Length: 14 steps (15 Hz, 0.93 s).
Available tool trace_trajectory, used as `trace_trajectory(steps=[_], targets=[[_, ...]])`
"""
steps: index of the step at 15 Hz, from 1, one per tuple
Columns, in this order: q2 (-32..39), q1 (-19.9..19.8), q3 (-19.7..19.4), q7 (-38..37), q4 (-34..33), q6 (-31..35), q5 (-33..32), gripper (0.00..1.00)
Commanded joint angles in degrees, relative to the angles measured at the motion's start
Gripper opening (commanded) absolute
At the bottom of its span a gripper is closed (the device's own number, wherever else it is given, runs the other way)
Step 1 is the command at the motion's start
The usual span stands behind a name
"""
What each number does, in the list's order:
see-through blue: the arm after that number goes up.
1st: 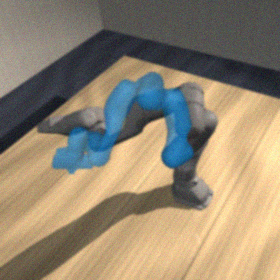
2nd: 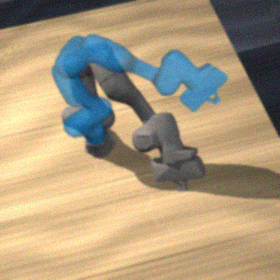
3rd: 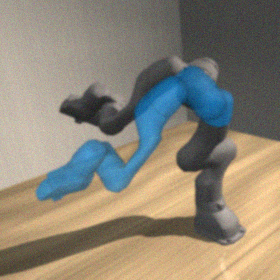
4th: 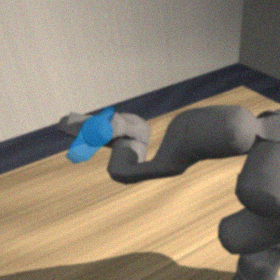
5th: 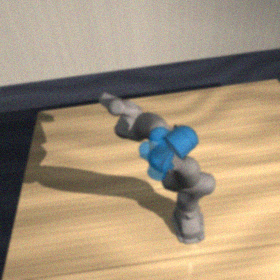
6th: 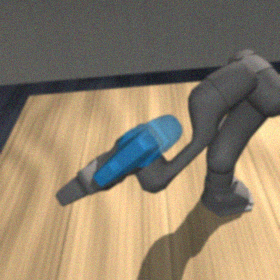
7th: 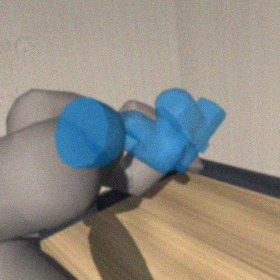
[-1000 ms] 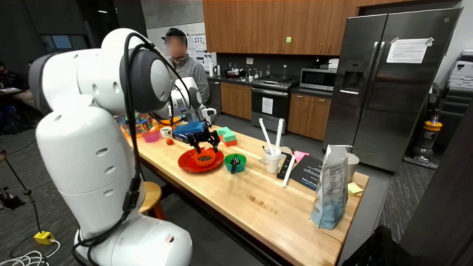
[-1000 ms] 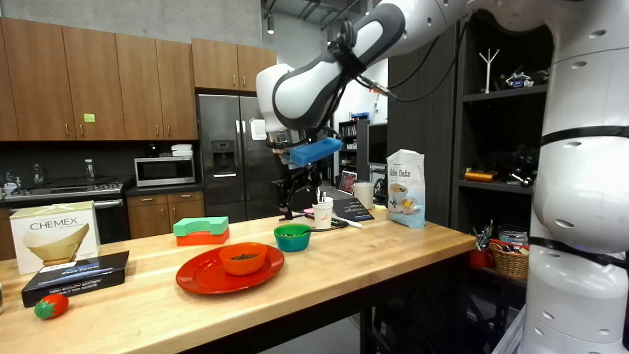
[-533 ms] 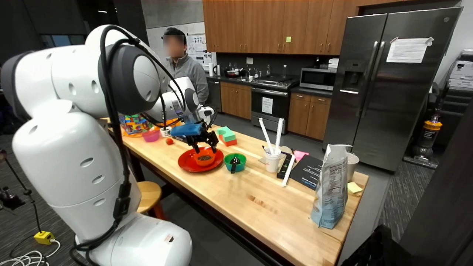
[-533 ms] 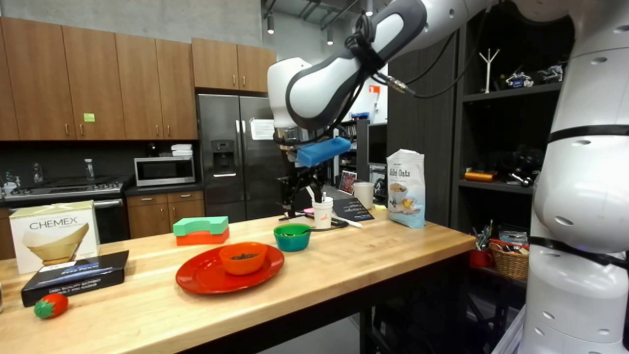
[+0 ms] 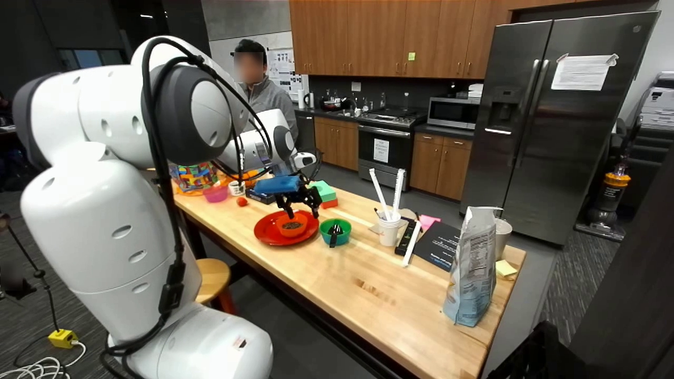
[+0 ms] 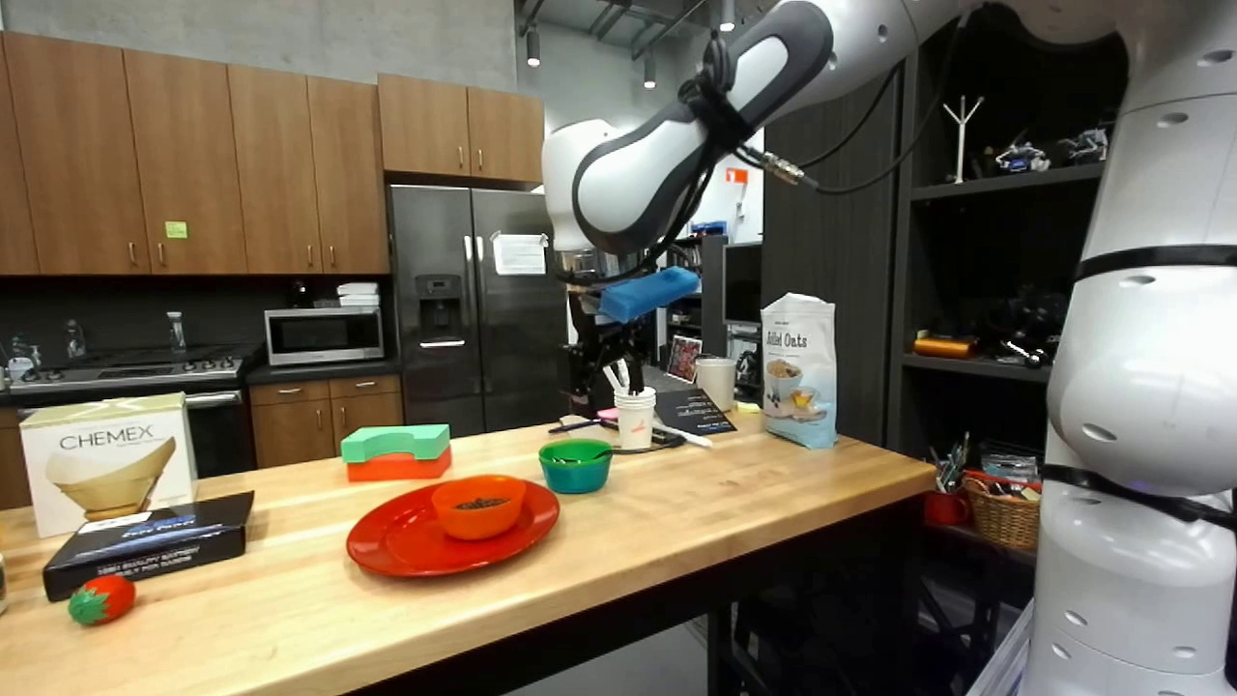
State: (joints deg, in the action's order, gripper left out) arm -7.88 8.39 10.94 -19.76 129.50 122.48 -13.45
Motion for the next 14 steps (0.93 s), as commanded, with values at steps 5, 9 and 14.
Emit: trace_trajectory(steps=[5, 9, 14], targets=[[0.3, -4.3, -5.1, 12.5, -1.8, -1.0, 1.2, 1.00], [0.7, -4.5, -7.0, 21.1, -1.3, 2.4, 3.2, 1.00], [1.8, -4.4, -8.6, 33.9, -1.8, 4.1, 8.1, 1.00]])
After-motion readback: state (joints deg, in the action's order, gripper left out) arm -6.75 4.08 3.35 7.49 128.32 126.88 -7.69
